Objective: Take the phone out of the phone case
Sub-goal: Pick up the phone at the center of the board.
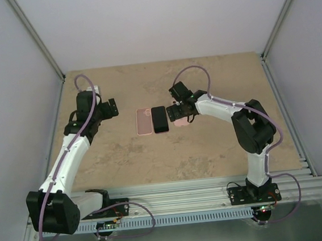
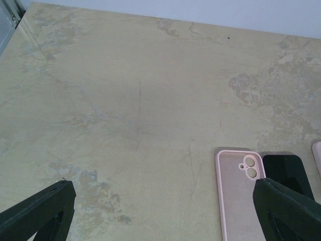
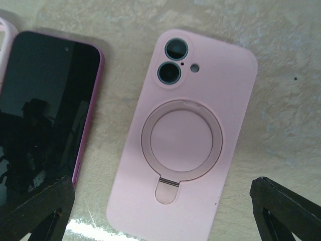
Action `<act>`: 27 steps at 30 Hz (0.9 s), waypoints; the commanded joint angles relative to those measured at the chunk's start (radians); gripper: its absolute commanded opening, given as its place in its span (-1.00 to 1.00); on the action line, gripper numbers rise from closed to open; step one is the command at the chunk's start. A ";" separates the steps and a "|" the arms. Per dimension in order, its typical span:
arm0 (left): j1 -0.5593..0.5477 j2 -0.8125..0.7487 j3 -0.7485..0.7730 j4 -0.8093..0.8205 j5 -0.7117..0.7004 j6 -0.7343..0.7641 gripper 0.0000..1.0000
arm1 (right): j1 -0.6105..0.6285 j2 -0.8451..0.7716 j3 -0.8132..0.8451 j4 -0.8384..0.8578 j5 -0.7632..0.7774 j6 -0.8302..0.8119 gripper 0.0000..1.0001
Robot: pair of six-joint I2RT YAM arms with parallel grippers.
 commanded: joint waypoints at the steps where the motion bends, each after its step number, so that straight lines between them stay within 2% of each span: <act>1: -0.002 0.016 -0.003 0.029 -0.005 -0.002 0.99 | 0.005 0.041 0.029 -0.019 -0.005 0.048 0.95; 20: -0.002 0.037 -0.002 0.039 -0.013 -0.048 0.99 | -0.010 0.209 0.072 -0.055 0.025 0.108 0.95; 23: -0.002 0.048 0.006 0.027 -0.007 -0.054 0.99 | -0.023 0.217 0.065 -0.054 0.000 0.120 0.86; 27: -0.002 0.057 0.014 0.016 0.022 -0.049 0.99 | -0.038 0.187 0.041 -0.042 -0.005 0.121 0.64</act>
